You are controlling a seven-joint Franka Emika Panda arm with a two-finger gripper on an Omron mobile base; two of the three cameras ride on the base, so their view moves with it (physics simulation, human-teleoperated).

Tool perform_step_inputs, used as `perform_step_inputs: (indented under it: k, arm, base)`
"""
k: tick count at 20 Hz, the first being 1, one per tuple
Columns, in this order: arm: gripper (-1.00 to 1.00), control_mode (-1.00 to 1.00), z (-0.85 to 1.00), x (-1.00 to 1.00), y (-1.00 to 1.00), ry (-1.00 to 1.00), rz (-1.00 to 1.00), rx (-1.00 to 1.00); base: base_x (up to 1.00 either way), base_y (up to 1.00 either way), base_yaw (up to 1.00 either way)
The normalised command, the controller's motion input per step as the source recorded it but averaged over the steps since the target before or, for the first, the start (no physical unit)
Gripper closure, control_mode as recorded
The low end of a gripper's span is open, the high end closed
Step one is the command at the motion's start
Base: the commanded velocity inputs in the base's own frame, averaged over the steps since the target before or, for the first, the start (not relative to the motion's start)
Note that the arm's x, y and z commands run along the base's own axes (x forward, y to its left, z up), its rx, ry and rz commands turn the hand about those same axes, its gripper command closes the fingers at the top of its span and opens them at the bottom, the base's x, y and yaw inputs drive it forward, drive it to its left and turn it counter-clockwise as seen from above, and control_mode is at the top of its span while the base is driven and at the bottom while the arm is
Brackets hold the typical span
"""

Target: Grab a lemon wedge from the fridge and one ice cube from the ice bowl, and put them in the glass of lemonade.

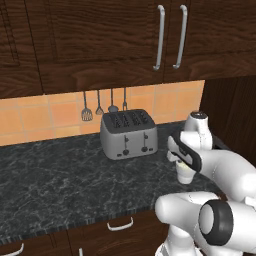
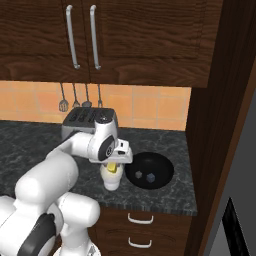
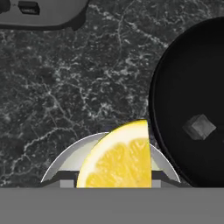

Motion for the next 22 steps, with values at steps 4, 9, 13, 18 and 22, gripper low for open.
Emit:
perform_step_inputs:
  k: [4,9,13,18,22]
  arm:
    - [1.00,-1.00,0.25,0.00,0.00,-0.05,0.00,0.00]
    - [1.00,-1.00,0.38,-0.04,0.00,0.00,0.00,0.00]
    - [1.00,-1.00,0.02,0.00,0.00,0.00,0.00,0.00]
    - [1.00,-1.00,-0.03,-0.27,0.00,0.00,0.00,0.00]
    - [1.00,-1.00,0.00,-0.03,0.00,0.00,0.00,0.00]
  base:
    - [0.00,0.00,0.00]
    - [0.00,0.00,0.00]
    - [0.00,0.00,0.00]
    - [0.00,0.00,0.00]
    - [0.00,0.00,0.00]
